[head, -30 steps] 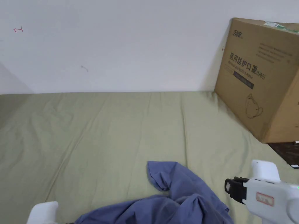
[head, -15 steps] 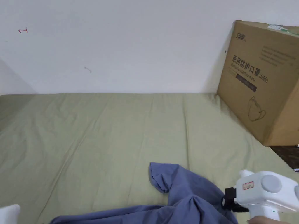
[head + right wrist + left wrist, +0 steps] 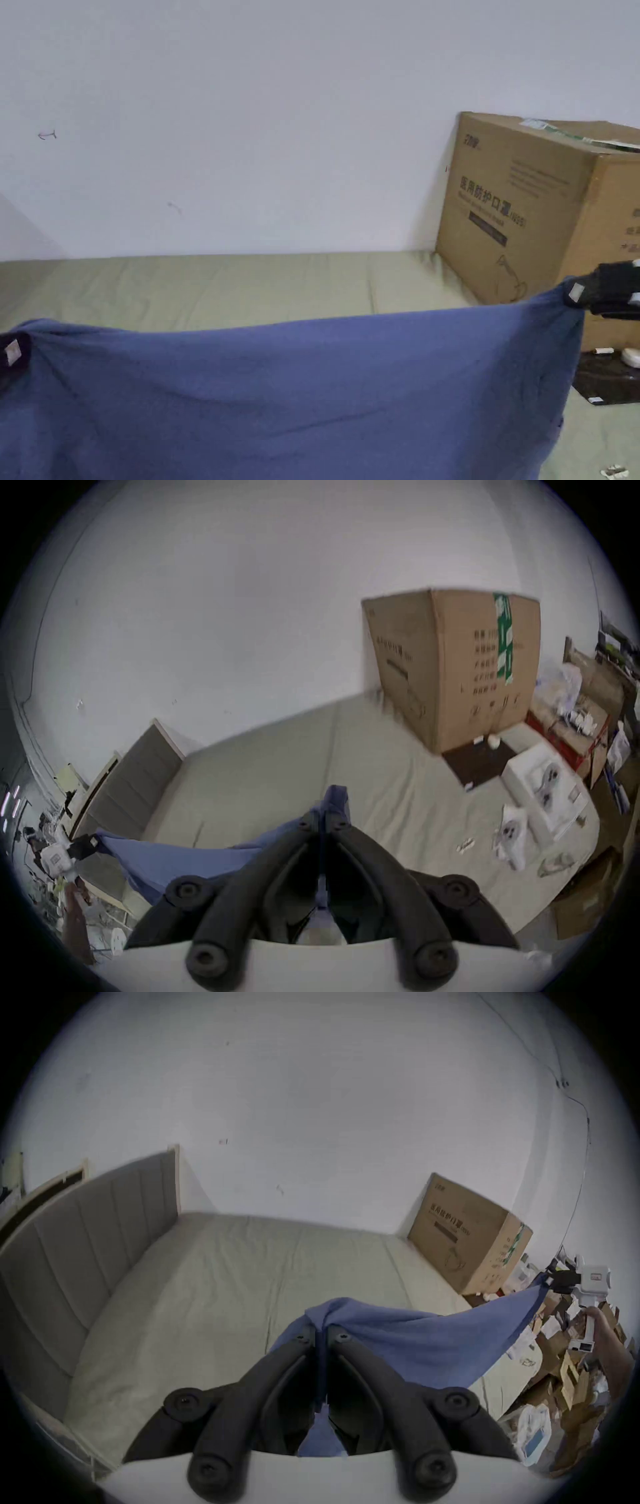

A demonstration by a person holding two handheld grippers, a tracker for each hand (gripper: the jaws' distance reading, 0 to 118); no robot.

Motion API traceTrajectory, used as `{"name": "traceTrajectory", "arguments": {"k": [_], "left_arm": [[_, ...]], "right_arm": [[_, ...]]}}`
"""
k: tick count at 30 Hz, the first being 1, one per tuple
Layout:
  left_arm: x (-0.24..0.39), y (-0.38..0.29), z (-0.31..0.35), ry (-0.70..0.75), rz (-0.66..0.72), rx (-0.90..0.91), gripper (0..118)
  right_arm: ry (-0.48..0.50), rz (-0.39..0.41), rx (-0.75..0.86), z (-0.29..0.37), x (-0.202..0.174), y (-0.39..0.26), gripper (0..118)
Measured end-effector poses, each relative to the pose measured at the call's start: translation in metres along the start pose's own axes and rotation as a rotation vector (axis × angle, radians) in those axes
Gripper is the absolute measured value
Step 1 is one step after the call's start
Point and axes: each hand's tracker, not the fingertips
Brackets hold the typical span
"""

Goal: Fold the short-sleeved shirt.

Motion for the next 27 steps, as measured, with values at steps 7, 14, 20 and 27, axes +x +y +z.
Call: {"name": "traceTrajectory", "arguments": {"k": [7,14,20,27], "left_arm": [[0.005,0.093,-0.007,0.015,-0.081,0.094,4],[0.010,0.150,-0.063,0.045,0.001,0.094,4],[0.003,0.180,-0.122,0.085,0.050,0.118,4],[-0.004,0.164,-0.176,0.112,0.030,0.171,4]], "right_arm": [[-0.018,0.076,0.115,0.004,-0.039,0.085,2],[-0.060,0.111,0.195,-0.039,-0.080,0.149,2],[-0.108,0.134,0.245,-0.112,-0.091,0.195,2],[-0.162,0.117,0.317,-0.173,-0.088,0.166,2]]}}
